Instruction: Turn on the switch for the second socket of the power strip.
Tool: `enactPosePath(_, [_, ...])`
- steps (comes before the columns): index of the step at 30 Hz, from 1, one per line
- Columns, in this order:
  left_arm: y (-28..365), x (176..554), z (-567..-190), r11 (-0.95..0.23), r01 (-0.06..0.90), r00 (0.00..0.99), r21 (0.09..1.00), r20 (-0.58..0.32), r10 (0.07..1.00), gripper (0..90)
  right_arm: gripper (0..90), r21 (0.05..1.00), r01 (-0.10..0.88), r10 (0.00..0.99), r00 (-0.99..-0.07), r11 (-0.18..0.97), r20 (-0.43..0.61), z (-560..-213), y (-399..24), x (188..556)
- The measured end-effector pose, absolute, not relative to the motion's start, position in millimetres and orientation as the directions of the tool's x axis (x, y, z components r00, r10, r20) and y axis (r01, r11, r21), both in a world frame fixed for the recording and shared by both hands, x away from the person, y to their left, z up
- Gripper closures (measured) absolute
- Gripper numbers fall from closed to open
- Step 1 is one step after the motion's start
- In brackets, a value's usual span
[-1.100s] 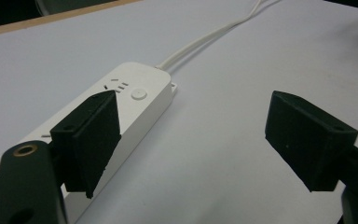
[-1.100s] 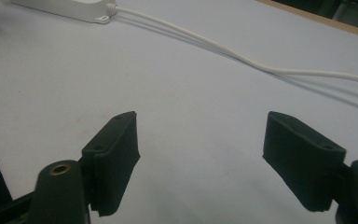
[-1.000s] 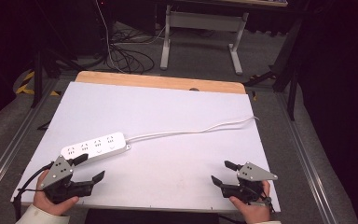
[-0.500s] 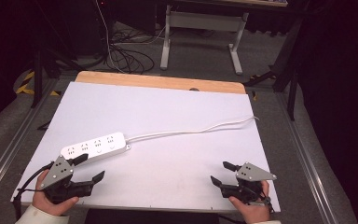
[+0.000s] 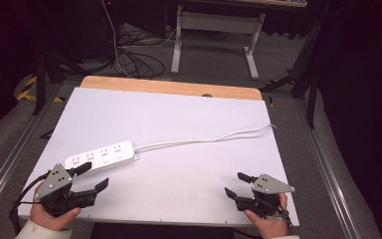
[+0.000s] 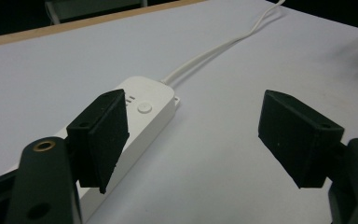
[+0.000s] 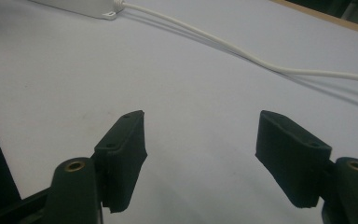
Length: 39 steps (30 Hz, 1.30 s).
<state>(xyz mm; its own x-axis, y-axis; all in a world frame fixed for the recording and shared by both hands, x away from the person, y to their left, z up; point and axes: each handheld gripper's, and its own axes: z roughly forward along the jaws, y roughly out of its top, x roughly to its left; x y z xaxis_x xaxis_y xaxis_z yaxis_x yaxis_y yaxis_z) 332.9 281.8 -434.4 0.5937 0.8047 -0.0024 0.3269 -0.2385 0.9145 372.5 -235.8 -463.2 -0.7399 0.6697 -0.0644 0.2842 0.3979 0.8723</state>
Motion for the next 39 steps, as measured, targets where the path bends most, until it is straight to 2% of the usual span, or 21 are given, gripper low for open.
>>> enactPosePath(11, [278,338,-422,-0.253,0.333,0.593,0.908,0.007,0.805,28.3,33.3,0.869,0.287,0.668,-0.741,0.403,-0.065,-464,-235,373])
enactPosePath(39, [265,369,-401,-0.282,0.343,0.618,0.896,0.01,0.786,28.0,34.2,0.861,0.282,0.666,-0.741,0.424,-0.086,-465,-233,374])
